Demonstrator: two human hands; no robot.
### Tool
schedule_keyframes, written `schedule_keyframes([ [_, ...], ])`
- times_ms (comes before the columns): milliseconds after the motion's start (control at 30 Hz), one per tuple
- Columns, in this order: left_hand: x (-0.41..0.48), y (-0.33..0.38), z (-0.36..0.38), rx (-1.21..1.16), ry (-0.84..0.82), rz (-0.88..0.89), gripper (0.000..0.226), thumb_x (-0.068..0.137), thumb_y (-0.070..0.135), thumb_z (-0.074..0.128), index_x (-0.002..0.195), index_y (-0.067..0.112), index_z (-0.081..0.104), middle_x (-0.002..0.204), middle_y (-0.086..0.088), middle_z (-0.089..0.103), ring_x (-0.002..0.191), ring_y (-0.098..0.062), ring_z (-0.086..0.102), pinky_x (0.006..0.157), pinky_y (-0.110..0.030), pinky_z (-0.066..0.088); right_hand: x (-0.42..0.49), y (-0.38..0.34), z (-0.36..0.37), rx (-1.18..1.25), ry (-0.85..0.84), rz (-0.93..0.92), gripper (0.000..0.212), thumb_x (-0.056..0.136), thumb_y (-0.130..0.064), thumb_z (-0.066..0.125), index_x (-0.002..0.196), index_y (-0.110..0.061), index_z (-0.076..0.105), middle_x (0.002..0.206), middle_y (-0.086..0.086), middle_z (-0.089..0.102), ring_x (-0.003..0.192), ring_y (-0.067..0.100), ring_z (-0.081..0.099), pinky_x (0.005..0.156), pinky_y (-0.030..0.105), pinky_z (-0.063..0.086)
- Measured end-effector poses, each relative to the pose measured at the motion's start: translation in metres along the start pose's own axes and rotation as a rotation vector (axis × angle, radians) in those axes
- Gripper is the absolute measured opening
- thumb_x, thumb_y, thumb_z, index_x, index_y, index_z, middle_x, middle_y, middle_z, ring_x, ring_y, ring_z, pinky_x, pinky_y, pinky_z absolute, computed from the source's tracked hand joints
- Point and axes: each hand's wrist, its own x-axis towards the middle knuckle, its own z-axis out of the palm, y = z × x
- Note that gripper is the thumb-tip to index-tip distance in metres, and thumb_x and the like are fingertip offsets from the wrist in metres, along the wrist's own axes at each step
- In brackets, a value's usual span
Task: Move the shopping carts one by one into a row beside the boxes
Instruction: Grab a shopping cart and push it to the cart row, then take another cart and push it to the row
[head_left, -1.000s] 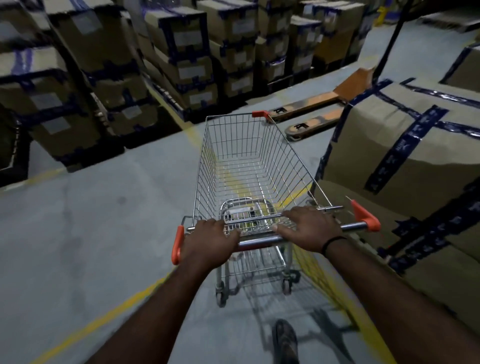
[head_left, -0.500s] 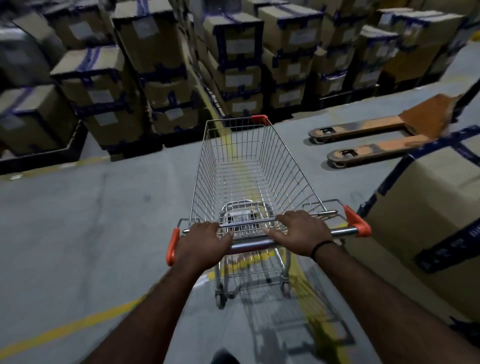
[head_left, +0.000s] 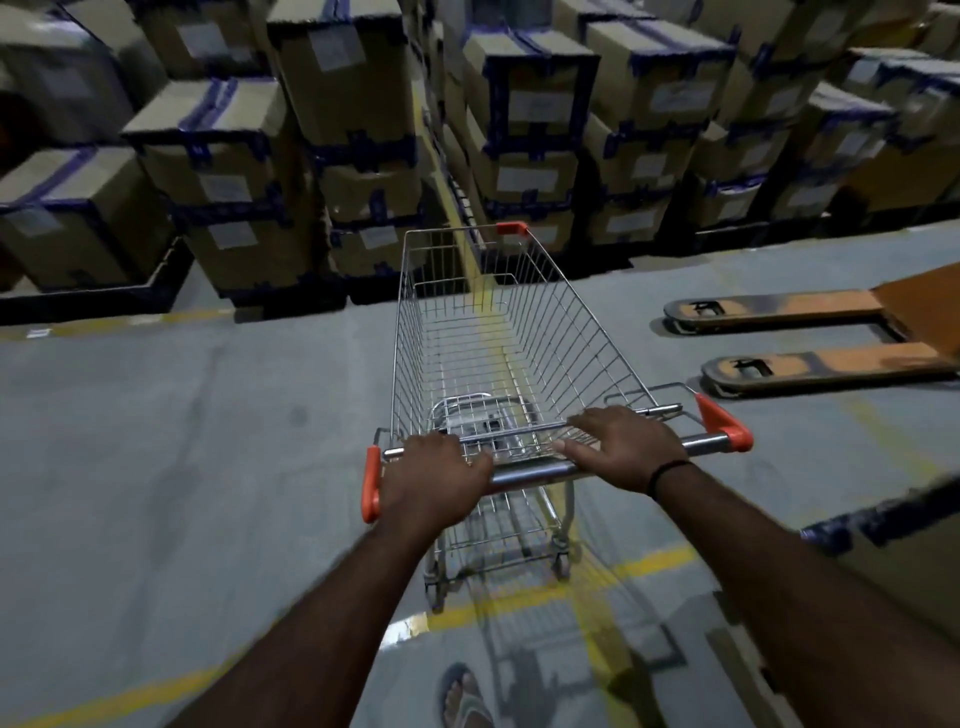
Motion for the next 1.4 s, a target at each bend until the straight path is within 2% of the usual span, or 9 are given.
schedule_keyframes([
  [67, 0.03, 0.001, -0.009, 0.002, 0.01, -0.008, 0.063, 0.095, 0.06, 0.032, 0.127, 0.012, 0.059, 0.13, -0.012, 0.058, 0.124, -0.028, 0.047, 0.097, -0.042, 0.041, 0.034, 0.006, -0.006, 0.011, -0.006, 0.009, 0.095, 0.074, -0.093, 0.015, 0.14, -0.036, 0.054, 0.138, -0.009, 0.059, 0.128, 0.016, 0.049, 0.1, 0.043, 0.046],
  [233, 0.097, 0.002, -0.022, -0.002, 0.017, -0.036, 0.062, 0.095, 0.06, 0.031, 0.125, 0.012, 0.059, 0.128, -0.012, 0.057, 0.123, -0.028, 0.047, 0.094, -0.042, 0.041, 0.105, 0.019, -0.019, 0.033, -0.026, 0.008, 0.105, 0.069, -0.099, 0.009, 0.141, -0.037, 0.053, 0.142, -0.007, 0.057, 0.131, 0.016, 0.048, 0.103, 0.044, 0.045],
  [400, 0.152, 0.009, -0.027, -0.047, 0.019, -0.075, 0.065, 0.093, 0.062, 0.031, 0.126, 0.013, 0.058, 0.13, -0.012, 0.056, 0.124, -0.029, 0.047, 0.092, -0.044, 0.043, 0.166, 0.036, -0.032, 0.009, -0.066, 0.008, 0.09, 0.075, -0.09, 0.021, 0.143, -0.039, 0.05, 0.146, -0.006, 0.054, 0.134, 0.017, 0.046, 0.104, 0.042, 0.044],
  [833, 0.27, 0.039, -0.054, -0.077, 0.019, -0.164, 0.071, 0.097, 0.063, 0.031, 0.136, 0.009, 0.053, 0.141, -0.013, 0.052, 0.131, -0.029, 0.041, 0.102, -0.046, 0.038, 0.305, 0.074, -0.068, 0.011, -0.107, -0.074, 0.094, 0.072, -0.092, 0.019, 0.142, -0.038, 0.051, 0.143, -0.001, 0.056, 0.132, 0.021, 0.048, 0.102, 0.046, 0.045],
  [933, 0.289, 0.045, -0.061, -0.115, 0.012, -0.203, 0.07, 0.096, 0.064, 0.036, 0.139, 0.011, 0.053, 0.144, -0.011, 0.05, 0.134, -0.027, 0.04, 0.105, -0.046, 0.035, 0.33, 0.08, -0.074, 0.031, -0.145, -0.087, 0.093, 0.07, -0.09, 0.023, 0.142, -0.037, 0.051, 0.144, 0.0, 0.055, 0.133, 0.022, 0.046, 0.102, 0.047, 0.045],
  [1000, 0.3, 0.047, -0.067, -0.144, 0.003, -0.229, 0.066, 0.092, 0.064, 0.043, 0.133, 0.014, 0.058, 0.139, -0.01, 0.055, 0.13, -0.028, 0.043, 0.099, -0.045, 0.039, 0.347, 0.079, -0.079, 0.036, -0.173, -0.081, 0.091, 0.07, -0.088, 0.03, 0.139, -0.034, 0.055, 0.14, 0.004, 0.059, 0.13, 0.024, 0.05, 0.1, 0.044, 0.046],
  [1133, 0.317, 0.047, -0.078, -0.325, -0.018, -0.332, 0.053, 0.087, 0.053, 0.059, 0.125, 0.016, 0.065, 0.133, -0.01, 0.061, 0.123, -0.028, 0.053, 0.093, -0.036, 0.043, 0.374, 0.053, -0.085, -0.142, -0.189, -0.141, 0.067, 0.085, -0.075, 0.044, 0.127, -0.026, 0.062, 0.12, 0.007, 0.068, 0.112, 0.027, 0.06, 0.096, 0.04, 0.044],
  [1233, 0.32, 0.046, -0.083, -0.502, -0.003, -0.364, 0.043, 0.09, 0.044, 0.063, 0.123, 0.018, 0.067, 0.13, -0.007, 0.065, 0.116, -0.024, 0.059, 0.094, -0.029, 0.044, 0.381, 0.024, -0.082, -0.14, -0.126, -0.251, 0.059, 0.089, -0.069, 0.047, 0.128, -0.028, 0.062, 0.124, 0.002, 0.067, 0.115, 0.024, 0.06, 0.101, 0.043, 0.041],
  [1400, 0.317, 0.043, -0.09, -0.706, 0.19, -0.429, 0.038, 0.093, 0.039, 0.066, 0.125, 0.02, 0.068, 0.127, 0.001, 0.067, 0.119, -0.016, 0.06, 0.088, -0.019, 0.037, 0.387, -0.009, -0.079, -0.053, -0.078, -0.372, 0.053, 0.09, -0.067, 0.047, 0.117, -0.027, 0.068, 0.115, -0.001, 0.072, 0.106, 0.022, 0.065, 0.094, 0.04, 0.049],
])
